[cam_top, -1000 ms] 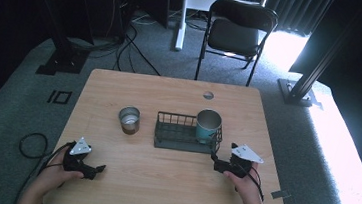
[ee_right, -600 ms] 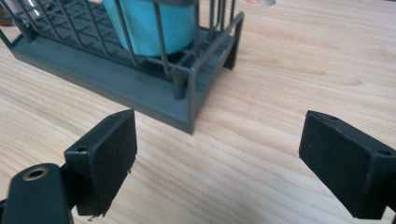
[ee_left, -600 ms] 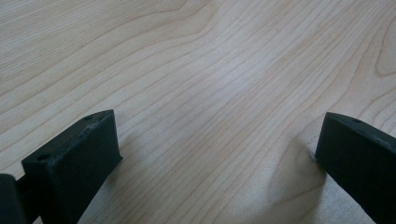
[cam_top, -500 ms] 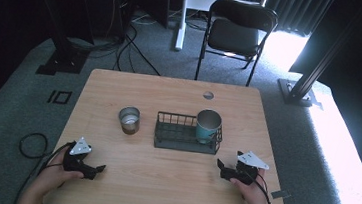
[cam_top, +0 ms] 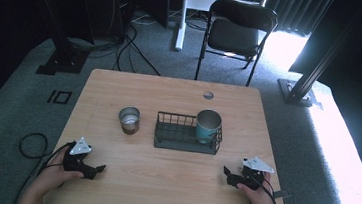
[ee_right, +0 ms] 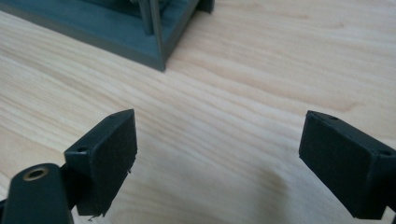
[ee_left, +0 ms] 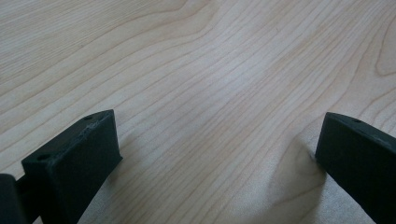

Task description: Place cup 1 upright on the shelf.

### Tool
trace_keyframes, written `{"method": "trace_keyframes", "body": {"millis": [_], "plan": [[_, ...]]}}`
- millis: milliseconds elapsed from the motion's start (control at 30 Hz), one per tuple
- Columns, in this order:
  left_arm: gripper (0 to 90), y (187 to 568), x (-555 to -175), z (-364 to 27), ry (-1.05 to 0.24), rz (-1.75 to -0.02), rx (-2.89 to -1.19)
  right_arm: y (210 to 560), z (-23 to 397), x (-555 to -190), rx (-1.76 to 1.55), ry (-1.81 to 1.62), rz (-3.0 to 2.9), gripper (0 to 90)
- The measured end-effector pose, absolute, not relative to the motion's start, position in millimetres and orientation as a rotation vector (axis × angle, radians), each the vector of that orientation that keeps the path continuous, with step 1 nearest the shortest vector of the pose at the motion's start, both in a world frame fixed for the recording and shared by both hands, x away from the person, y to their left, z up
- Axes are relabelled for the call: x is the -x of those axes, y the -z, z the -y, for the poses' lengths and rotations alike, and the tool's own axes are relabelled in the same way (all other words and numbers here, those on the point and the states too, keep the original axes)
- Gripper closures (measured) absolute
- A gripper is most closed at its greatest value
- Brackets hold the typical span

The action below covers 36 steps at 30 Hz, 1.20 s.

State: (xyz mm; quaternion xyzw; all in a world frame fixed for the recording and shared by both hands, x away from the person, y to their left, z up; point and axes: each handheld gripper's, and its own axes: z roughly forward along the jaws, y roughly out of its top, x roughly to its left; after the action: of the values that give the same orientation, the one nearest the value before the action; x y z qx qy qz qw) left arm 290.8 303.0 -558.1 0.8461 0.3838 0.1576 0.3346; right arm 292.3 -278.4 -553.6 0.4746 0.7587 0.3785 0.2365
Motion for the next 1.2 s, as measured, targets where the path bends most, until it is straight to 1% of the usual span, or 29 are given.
{"method": "trace_keyframes", "body": {"millis": [533, 1200], "plan": [[0.3, 558.0, -290.8, -303.0, -0.411, -1.002, -2.208, 558.9, 282.0, -293.4, -1.338, -0.938, -2.185, 11.1], [0.3, 558.0, -290.8, -303.1, -0.411, -1.002, -2.208, 559.0, 282.1, -293.6, -1.343, -0.941, -2.185, 11.1]]}}
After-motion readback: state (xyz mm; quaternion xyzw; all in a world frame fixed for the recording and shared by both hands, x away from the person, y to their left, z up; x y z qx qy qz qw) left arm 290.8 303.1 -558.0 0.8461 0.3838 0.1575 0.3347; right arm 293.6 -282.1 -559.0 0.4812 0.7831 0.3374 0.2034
